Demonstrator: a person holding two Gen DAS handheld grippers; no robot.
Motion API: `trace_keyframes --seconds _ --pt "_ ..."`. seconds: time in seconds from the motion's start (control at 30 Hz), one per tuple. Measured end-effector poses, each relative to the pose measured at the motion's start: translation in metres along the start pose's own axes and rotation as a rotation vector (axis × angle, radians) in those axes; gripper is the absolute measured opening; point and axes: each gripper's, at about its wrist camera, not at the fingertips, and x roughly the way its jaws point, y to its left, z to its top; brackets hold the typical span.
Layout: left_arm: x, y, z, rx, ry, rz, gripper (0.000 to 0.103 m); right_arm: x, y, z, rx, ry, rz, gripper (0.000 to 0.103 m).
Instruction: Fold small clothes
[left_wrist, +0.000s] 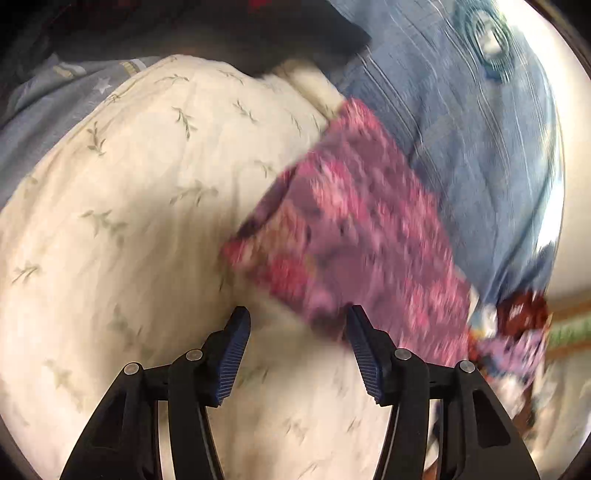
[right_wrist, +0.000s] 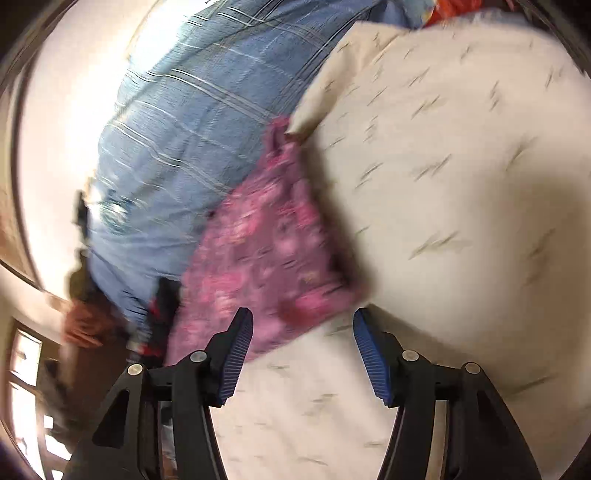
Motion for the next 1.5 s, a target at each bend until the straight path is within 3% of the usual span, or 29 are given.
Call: trace_keyframes --seconds 0.1,0.13,0.17,0.2,0.23,0.3,0.43,0.5,0.6,0.67,0.77,0.83,0.87,1.0,1.07,1.2,1.3,1.37,1.4,1.5 --pt "0.011 -0.002 0.015 -0.069 -0.048 -0.011 0.052 0.018 0.003 0.003 0.049 -0.046 0.033 0.058" --pt "0.016 -0.001 0.018 -0.089 -0.056 -0.007 0.046 0.022 0.002 0.006 0.085 -0.081 0.056 0.053" --pt "0.019 -0.002 0.019 -0.107 -0.065 0.004 0.026 0.025 0.001 0.01 0.106 -0.094 0.084 0.044" --pt "0.02 -0.004 0.019 -0.104 -0.071 0.004 0.013 0.028 0.001 0.015 0.108 -0.088 0.084 0.003" --pt "0.02 -0.007 0.018 -0.097 -0.07 -0.01 0.008 0.031 0.003 0.024 0.094 -0.067 0.072 0.005" --pt "0.006 -0.018 0.009 -0.051 -0.104 -0.012 0.008 0.018 0.011 0.037 0.046 -0.082 0.103 0.005" --pt "0.013 -0.026 -0.008 0.008 -0.112 0.073 0.008 -0.015 0.04 0.054 -0.153 -0.135 0.055 0.005" --pt "0.031 -0.018 -0.013 -0.002 -0.078 0.116 0.01 -0.004 0.028 0.052 -0.173 -0.096 -0.038 0.005" --pt "0.029 -0.011 -0.011 -0.028 -0.069 0.07 0.01 0.026 0.003 0.037 -0.186 0.011 -0.182 0.005" --pt "0.02 -0.013 -0.009 -0.003 -0.059 0.06 0.011 0.016 0.002 0.032 -0.164 -0.004 -0.15 0.014" --pt "0.0 -0.019 -0.005 0.1 -0.063 0.104 0.013 0.003 0.011 0.039 -0.162 -0.004 -0.172 0.02" --pt "-0.021 -0.024 -0.009 0.164 -0.1 0.145 0.016 -0.013 0.021 0.049 -0.192 -0.064 -0.218 0.022" --pt "-0.031 -0.03 -0.011 0.203 -0.133 0.183 0.022 -0.018 0.027 0.052 -0.2 -0.101 -0.228 0.023" --pt "-0.049 -0.074 -0.013 0.382 -0.269 0.313 0.038 -0.022 0.054 0.069 -0.249 -0.148 -0.182 0.036" --pt "-0.038 -0.099 -0.007 0.429 -0.282 0.319 0.05 -0.008 0.069 0.067 -0.297 -0.122 -0.159 0.042" --pt "0.007 -0.13 0.01 0.475 -0.233 0.358 0.05 0.046 0.095 0.057 -0.378 -0.044 -0.138 0.043" --pt "0.052 -0.126 0.019 0.482 -0.158 0.383 0.05 0.08 0.084 0.053 -0.351 -0.027 -0.186 0.042" --pt "0.08 -0.115 0.024 0.474 -0.11 0.441 0.049 0.094 0.064 0.051 -0.316 -0.014 -0.208 0.042" --pt "0.088 -0.108 0.023 0.474 -0.096 0.446 0.049 0.095 0.056 0.048 -0.319 -0.04 -0.181 0.041" --pt "0.091 -0.109 0.015 0.531 -0.151 0.455 0.05 0.088 0.053 0.037 -0.386 -0.095 -0.147 0.042"
